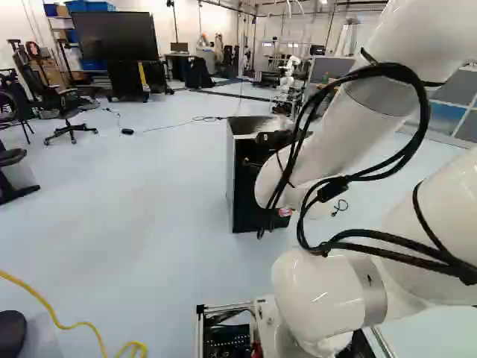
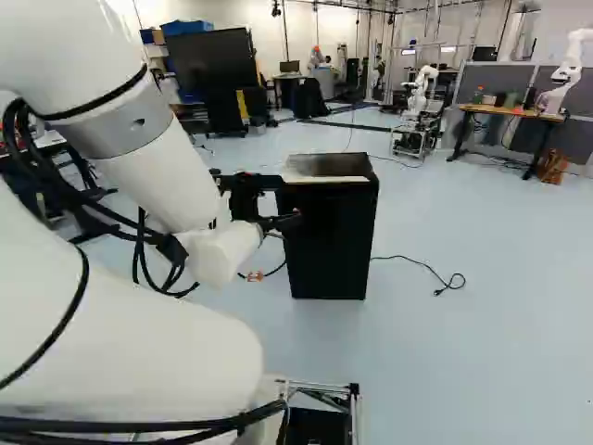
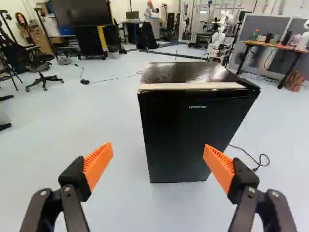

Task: Grab a drink from the fridge

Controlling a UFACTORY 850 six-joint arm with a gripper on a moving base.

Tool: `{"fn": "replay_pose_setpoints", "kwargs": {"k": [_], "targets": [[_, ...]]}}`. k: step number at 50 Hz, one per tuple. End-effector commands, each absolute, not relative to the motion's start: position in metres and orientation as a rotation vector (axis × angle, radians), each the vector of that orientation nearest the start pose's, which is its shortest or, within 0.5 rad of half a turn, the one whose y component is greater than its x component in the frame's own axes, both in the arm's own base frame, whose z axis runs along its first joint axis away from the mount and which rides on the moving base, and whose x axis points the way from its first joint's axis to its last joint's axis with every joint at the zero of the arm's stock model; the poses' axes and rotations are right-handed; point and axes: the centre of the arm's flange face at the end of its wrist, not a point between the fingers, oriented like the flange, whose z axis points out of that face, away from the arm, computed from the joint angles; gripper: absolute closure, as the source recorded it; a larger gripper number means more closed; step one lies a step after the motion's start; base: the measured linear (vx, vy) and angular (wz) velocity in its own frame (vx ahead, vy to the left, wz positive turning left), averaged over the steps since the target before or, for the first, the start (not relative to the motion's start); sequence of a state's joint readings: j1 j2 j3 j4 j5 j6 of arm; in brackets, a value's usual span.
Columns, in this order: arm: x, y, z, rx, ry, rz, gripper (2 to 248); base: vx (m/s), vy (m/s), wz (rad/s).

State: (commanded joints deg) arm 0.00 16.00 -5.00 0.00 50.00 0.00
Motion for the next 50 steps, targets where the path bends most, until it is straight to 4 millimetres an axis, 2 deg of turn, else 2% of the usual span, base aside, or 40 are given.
{"fn": "replay_pose_setpoints", "kwargs": {"k": [18, 50], "targets": [[0.271, 0.001, 0.366, -2.557, -0.003, -1.823, 3, 0.0, 0.0, 0.0], [0.291, 0.018, 0.368, -2.537, -0.07, -1.793, 3, 0.0, 0.0, 0.0]]}}
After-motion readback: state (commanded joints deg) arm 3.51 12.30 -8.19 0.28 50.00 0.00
